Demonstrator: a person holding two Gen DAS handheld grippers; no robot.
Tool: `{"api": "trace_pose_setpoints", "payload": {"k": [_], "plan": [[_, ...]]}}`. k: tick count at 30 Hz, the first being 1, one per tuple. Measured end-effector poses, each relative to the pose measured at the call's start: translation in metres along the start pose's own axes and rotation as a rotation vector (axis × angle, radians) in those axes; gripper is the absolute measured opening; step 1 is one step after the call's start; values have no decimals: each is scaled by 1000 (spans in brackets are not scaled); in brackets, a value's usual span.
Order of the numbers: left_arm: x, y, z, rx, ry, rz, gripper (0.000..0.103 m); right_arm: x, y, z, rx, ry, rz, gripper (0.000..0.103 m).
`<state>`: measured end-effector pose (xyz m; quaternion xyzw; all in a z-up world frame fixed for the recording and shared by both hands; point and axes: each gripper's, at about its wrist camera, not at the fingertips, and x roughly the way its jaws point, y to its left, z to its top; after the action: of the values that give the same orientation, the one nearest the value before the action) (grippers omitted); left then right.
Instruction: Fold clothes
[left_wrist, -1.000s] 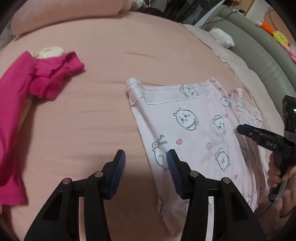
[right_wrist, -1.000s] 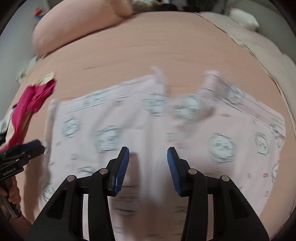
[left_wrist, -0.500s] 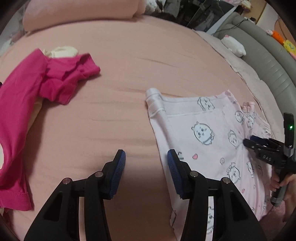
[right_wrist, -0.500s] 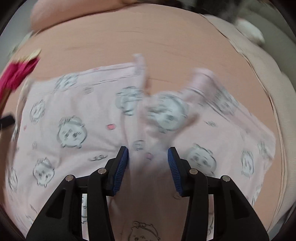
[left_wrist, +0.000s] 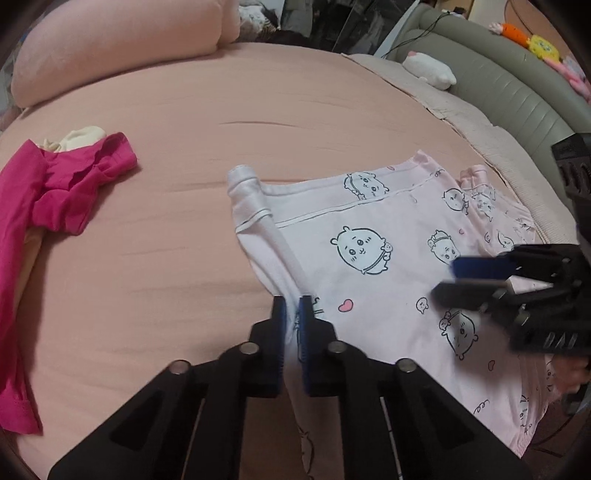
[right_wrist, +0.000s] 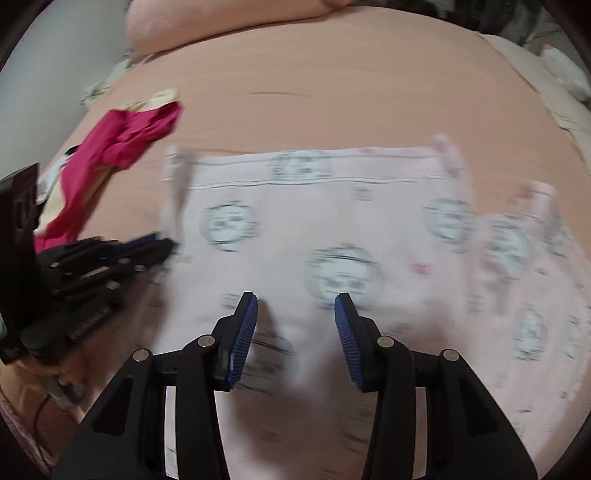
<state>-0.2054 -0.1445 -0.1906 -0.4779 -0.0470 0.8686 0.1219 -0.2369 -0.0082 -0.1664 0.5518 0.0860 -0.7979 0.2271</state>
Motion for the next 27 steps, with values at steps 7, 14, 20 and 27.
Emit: {"api": "trace_pose_setpoints", "payload": {"k": [7,14,20,27], "plan": [[1,6,0,57,70,83,3,7,-29,-11,31,-10,-195,41],[-8,36,12,-63,47,99,4,-5,-61,-6,62,-15,-199,45],[9,17,28,5,98,145,4,-24,-104,23,124,-120,-231,50],[10,41,34,-100,72,50,5,20,-127,53,122,-17,-143,59]]}}
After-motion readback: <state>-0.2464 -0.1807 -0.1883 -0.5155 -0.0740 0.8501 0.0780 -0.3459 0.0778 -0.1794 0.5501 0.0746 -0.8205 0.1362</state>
